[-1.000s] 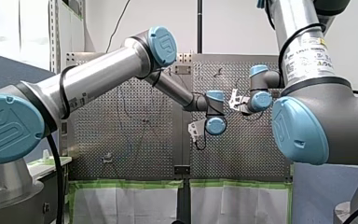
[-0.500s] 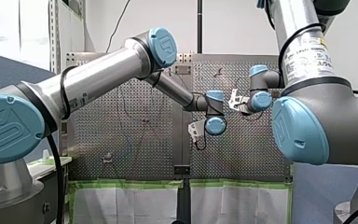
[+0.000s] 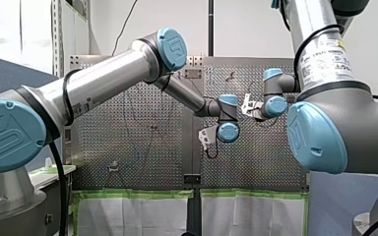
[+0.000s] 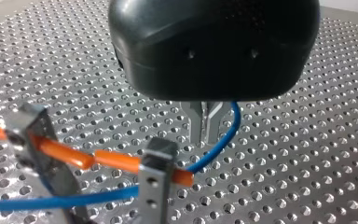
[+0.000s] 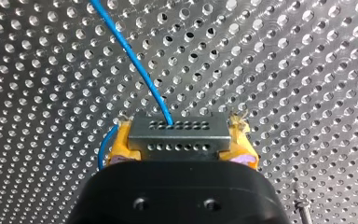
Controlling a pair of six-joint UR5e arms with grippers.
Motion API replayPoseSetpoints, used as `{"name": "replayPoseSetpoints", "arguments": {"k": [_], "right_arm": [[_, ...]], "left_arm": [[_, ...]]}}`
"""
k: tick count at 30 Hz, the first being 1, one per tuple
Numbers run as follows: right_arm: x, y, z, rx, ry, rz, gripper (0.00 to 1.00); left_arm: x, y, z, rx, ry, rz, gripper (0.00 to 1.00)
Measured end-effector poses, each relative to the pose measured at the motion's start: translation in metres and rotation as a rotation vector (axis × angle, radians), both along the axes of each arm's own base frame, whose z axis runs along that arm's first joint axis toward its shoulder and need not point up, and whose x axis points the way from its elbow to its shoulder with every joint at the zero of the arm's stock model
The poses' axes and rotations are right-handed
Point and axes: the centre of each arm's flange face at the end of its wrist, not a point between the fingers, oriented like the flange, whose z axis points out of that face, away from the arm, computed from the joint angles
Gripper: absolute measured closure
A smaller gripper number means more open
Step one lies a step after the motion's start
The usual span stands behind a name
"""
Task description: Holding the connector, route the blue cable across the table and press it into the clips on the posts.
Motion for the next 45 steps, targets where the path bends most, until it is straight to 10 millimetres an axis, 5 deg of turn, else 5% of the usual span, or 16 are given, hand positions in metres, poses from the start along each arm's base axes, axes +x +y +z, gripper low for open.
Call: {"name": "replayPoseSetpoints", "arguments": {"k": [3,5,6,8,12,15,17,19,32,45], "right_arm": [[0.0,0.0,0.0,0.0,0.0,-0.001,1.0],[-0.001,-0.001,0.0,-0.001,0.0,-0.002,1.0],[-0.001,-0.001,0.0,-0.001,0.0,-0.002,1.0],[-0.001,-0.001,0.0,-0.001,0.0,-0.002,1.0],[-0.001,-0.001,0.0,-0.002,0.0,-0.003,1.0],[-0.001,-0.001,0.0,-0.002,0.0,-0.003,1.0],[-0.001,-0.001,0.0,-0.002,0.0,-0.004,1.0],[-0.001,-0.001,0.0,-0.002,0.0,-0.004,1.0],[-0.001,-0.002,0.011,-0.017,-0.004,-0.001,1.0],[-0.002,-0.003,0.112,-0.115,-0.077,0.024,1.0]], "left_arm": [[0.0,0.0,0.0,-0.002,0.003,0.001,1.0],[0.0,0.0,0.001,-0.003,0.004,0.001,0.71],[0.0,0.0,0.001,-0.003,0.004,0.001,0.71],[-0.001,0.0,0.002,-0.003,0.007,0.0,0.53],[-0.002,0.001,0.002,-0.002,0.016,0.004,0.53],[-0.003,0.002,0.001,0.0,0.023,0.006,0.65],[-0.004,0.002,0.002,0.0,0.026,0.007,0.96],[-0.005,0.002,0.003,0.001,0.03,0.012,1.0],[-0.013,0.004,0.035,-0.003,0.036,0.036,1.0],[-0.033,0.009,0.1,-0.019,0.02,0.085,1.0]]}}
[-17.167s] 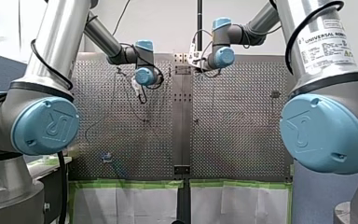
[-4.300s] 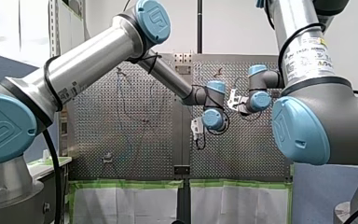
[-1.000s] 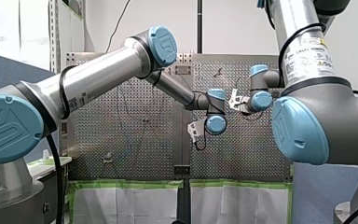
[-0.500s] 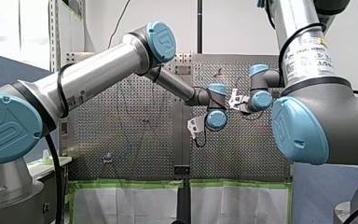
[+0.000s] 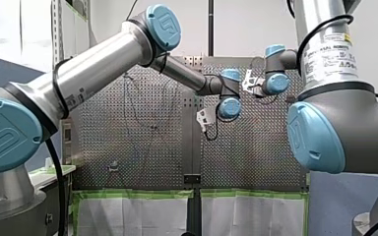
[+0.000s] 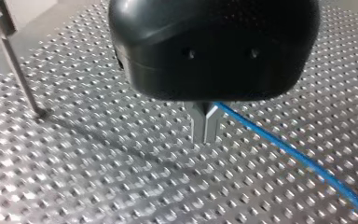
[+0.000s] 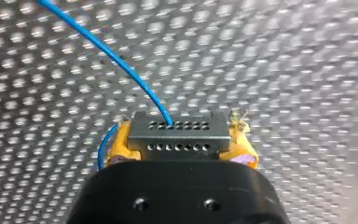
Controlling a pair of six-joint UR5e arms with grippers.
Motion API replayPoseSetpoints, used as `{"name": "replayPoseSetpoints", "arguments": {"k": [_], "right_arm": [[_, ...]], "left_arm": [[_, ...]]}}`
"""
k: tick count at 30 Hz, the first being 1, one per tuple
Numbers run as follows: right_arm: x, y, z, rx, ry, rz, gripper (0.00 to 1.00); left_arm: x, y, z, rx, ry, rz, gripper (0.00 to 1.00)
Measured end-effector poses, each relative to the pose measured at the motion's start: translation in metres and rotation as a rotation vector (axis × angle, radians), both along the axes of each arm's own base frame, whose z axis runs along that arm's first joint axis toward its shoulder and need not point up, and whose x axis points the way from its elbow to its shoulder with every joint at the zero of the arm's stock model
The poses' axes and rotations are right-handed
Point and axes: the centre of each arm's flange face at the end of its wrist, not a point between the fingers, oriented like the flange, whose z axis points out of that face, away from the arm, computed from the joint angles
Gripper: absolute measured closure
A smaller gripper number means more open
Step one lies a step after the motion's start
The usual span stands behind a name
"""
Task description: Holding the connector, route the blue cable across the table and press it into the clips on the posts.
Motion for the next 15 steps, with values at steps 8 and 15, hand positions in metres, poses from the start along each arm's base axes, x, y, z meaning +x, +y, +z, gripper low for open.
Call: {"name": "replayPoseSetpoints", "arguments": {"k": [8,15], "right_arm": [[-0.003,0.019,0.05,-0.055,-0.008,0.005,1.0],[-0.004,0.033,0.081,-0.091,-0.015,0.009,1.0]], "left_arm": [[-0.013,0.0,0.038,-0.011,-0.016,-0.009,1.0],[-0.021,0.0,0.055,-0.01,-0.025,-0.015,1.0]]}}
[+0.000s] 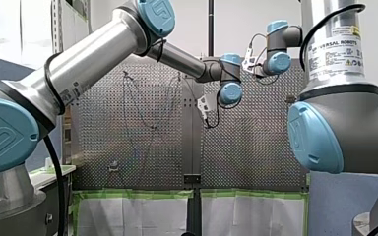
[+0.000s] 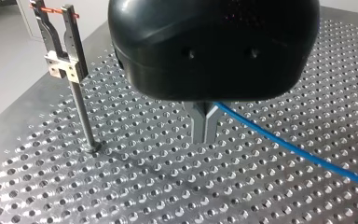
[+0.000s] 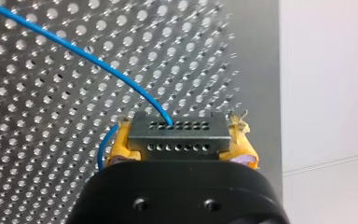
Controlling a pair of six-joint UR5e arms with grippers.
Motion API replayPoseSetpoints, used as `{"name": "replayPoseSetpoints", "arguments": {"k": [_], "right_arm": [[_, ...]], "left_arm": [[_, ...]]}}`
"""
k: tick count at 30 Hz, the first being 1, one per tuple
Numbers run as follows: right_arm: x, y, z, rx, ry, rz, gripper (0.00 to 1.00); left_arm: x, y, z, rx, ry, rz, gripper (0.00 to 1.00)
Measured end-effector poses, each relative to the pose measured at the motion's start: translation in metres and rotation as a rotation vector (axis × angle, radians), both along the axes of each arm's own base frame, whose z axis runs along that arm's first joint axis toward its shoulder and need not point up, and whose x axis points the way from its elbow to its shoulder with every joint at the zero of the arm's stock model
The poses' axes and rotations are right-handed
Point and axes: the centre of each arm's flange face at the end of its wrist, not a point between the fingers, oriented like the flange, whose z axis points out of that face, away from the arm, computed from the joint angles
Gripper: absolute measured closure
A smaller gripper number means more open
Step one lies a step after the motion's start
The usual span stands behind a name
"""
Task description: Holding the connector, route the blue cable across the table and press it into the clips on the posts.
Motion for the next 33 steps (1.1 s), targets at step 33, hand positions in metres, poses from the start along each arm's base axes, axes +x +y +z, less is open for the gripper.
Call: {"name": "replayPoseSetpoints", "arguments": {"k": [33], "right_arm": [[0.014,0.01,0.018,-0.019,0.014,0.079,1.0]], "left_arm": [[0.006,0.005,0.057,-0.052,-0.101,-0.025,1.0]]}}
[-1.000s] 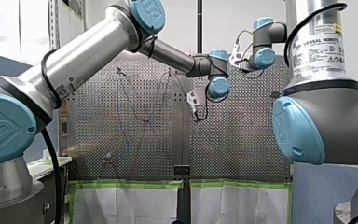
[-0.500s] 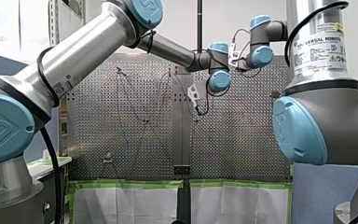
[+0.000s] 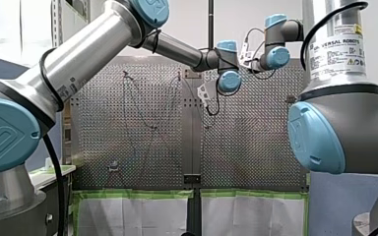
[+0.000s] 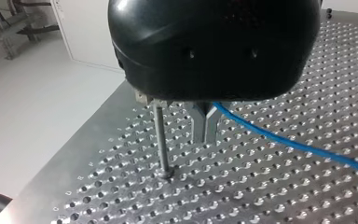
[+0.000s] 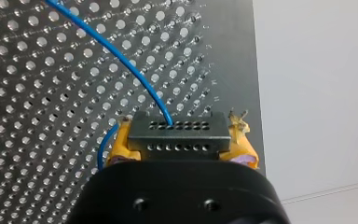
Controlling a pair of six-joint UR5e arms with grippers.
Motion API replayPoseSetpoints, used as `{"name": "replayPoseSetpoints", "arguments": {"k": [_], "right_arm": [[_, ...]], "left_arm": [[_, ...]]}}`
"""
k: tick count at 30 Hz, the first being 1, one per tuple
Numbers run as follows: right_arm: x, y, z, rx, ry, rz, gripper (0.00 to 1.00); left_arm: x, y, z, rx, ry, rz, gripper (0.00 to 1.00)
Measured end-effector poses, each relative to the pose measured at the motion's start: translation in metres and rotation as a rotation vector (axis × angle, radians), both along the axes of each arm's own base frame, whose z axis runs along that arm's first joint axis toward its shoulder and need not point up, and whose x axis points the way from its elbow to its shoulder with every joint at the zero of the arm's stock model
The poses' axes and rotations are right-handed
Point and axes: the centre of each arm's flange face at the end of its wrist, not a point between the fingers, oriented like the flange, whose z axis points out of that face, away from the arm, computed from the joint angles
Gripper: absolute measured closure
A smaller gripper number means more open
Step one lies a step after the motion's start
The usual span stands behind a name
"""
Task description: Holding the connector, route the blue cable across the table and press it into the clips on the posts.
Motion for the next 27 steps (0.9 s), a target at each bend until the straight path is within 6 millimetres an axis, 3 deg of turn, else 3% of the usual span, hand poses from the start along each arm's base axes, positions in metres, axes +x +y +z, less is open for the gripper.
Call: {"name": "replayPoseSetpoints", "arguments": {"k": [8,17,25,27], "right_arm": [[-0.004,-0.007,-0.001,-0.002,-0.001,-0.001,1.0],[-0.008,-0.018,0.004,-0.011,-0.009,-0.005,1.0],[-0.013,-0.024,0.0,-0.006,-0.009,-0.015,1.0],[-0.013,-0.024,0.0,-0.005,-0.009,-0.016,1.0]], "left_arm": [[0.035,0.016,0.006,0.004,-0.056,-0.011,1.0],[0.06,0.028,0.007,0.012,-0.086,-0.052,1.0],[0.064,0.033,0.005,0.029,-0.069,-0.065,1.0],[0.062,0.031,0.003,0.032,-0.064,-0.074,0.96]]}}
